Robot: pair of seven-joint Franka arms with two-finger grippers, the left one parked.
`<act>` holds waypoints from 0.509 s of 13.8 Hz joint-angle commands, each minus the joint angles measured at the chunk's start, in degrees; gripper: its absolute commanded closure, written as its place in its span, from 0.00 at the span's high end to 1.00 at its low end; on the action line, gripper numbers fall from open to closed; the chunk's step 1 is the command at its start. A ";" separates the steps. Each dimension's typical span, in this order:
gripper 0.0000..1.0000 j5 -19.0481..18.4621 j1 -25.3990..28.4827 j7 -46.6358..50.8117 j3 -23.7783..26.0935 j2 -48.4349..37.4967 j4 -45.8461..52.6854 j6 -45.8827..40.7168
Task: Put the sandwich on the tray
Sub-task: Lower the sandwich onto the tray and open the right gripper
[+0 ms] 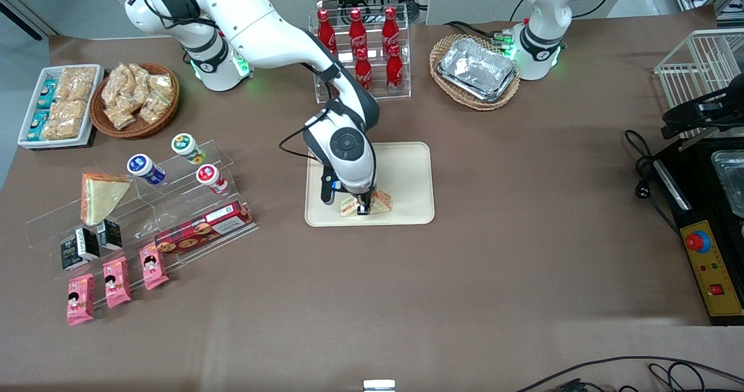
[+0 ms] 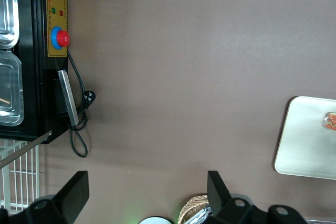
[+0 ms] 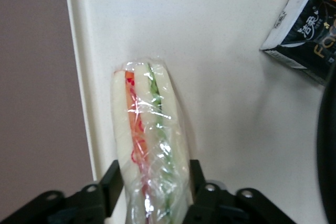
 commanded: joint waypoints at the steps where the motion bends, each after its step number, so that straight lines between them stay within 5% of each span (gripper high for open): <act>1: 1.00 -0.74 0.14 0.58 -0.39 0.92 1.06 0.77; 7: 1.00 -0.83 -0.30 0.05 -0.39 -0.22 1.06 -0.02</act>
